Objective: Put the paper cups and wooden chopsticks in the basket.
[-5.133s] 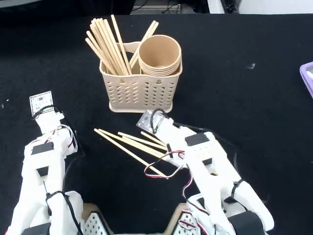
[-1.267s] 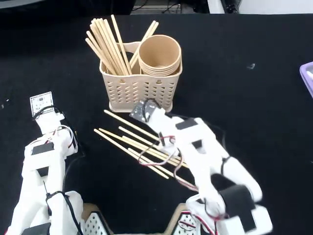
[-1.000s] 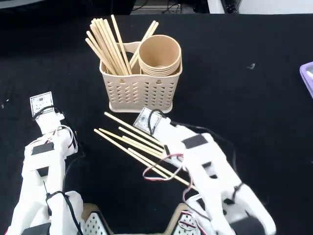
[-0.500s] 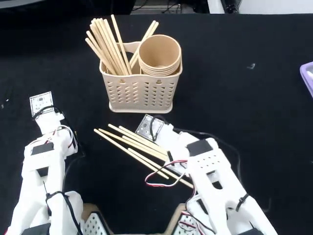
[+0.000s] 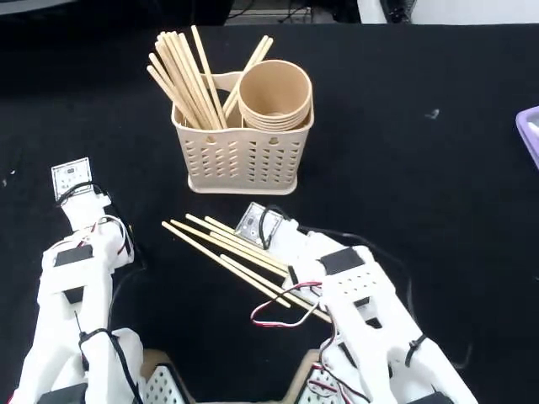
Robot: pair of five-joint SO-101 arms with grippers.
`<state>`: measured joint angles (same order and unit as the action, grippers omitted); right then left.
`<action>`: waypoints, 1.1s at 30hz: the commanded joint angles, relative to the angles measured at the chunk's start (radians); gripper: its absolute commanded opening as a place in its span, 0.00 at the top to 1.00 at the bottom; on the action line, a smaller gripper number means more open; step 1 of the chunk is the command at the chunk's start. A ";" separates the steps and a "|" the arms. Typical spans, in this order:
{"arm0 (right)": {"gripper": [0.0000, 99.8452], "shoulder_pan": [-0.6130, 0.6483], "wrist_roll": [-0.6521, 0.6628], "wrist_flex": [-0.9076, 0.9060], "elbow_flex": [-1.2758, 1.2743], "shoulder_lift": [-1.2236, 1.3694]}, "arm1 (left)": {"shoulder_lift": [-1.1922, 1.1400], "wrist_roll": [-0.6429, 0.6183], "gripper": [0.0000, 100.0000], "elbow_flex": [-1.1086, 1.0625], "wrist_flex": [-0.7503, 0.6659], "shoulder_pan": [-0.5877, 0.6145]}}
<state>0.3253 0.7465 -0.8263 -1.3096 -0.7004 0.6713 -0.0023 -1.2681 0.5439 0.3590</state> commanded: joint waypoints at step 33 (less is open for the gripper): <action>0.90 -0.017 0.069 -0.032 0.094 0.166 | 0.003 -0.005 0.86 0.007 -0.015 -0.010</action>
<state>0.3253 0.8094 -0.8707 -1.2927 -0.6958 0.6713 -0.0023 -1.2681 0.5439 0.3590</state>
